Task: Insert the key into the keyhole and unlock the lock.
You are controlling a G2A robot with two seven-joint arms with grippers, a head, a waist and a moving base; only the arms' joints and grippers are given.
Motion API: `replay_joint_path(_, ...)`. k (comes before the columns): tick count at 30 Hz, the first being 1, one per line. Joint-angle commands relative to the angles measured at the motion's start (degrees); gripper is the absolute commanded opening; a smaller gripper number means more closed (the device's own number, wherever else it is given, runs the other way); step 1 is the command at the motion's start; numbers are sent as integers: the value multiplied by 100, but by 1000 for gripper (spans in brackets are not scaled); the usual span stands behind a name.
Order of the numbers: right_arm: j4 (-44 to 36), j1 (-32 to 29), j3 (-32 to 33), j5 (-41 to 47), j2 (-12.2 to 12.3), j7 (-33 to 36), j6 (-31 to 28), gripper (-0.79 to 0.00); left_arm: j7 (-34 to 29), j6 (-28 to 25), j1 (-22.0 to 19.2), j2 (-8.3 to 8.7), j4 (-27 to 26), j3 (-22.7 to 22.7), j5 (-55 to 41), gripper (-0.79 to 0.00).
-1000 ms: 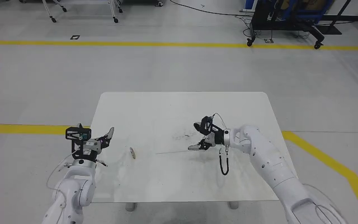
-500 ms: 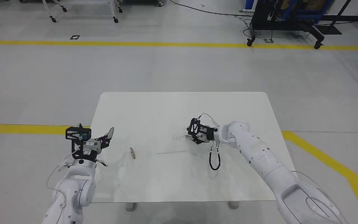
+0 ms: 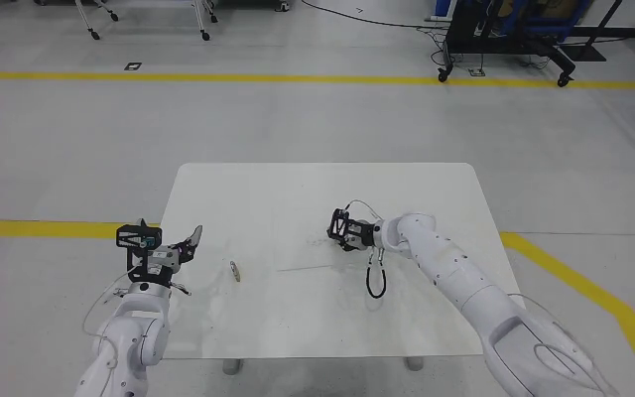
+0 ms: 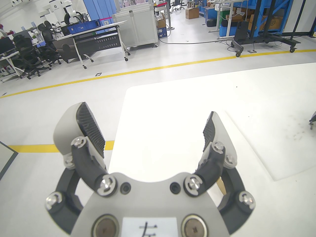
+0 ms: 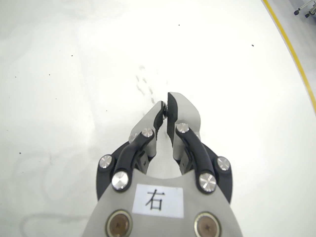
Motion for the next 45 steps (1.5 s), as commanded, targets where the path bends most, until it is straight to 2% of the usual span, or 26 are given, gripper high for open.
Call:
replay_joint_path(1, -13, -12, 5, -70, 17, -102, 12, -785, 0, 0, 0, 0, 0, 0, 0, 0)
replay_joint_path(8, -367, -204, 113, -293, 141, -339, 18, -785, 0, 0, 0, 0, 0, 0, 0, 0)
replay_joint_path(15, -1002, -640, 468, -363, 366, -607, 69, -785, 0, 0, 0, 0, 0, 0, 0, 0)
replay_joint_path(18, -1312, -958, 848, -121, 509, -1056, 122, -785, 0, 0, 0, 0, 0, 0, 0, 0)
replay_joint_path(20, -1564, -1219, 1156, 145, 616, -1584, -10, -785, 0, 0, 0, 0, 0, 0, 0, 0)
replay_joint_path(24, -1771, -1710, 1779, 524, 852, -2695, -728, -785, 0, 0, 0, 0, 0, 0, 0, 0)
replay_joint_path(26, -1634, -1757, 2007, 731, 934, -2625, -1146, -785, 0, 0, 0, 0, 0, 0, 0, 0)
replay_joint_path(27, -1593, -1720, 2133, 777, 968, -2416, -1123, -785, 0, 0, 0, 0, 0, 0, 0, 0)
replay_joint_path(38, -1593, -1720, 2133, 777, 968, -2416, -1123, -785, 0, 0, 0, 0, 0, 0, 0, 0)
replay_joint_path(41, -1593, -1720, 2133, 777, 968, -2416, -1123, -785, 29, -162, -71, -26, 11, -50, -636, 0)
replay_joint_path(43, -1582, -1804, 2092, 1090, 942, -2511, -1262, -785, 2, -367, -146, -37, -24, 50, -797, 0)
replay_joint_path(45, -1439, -1830, 1954, 1600, 892, -2652, -1317, -785, -164, -956, -244, -50, -88, 246, -1320, 0)
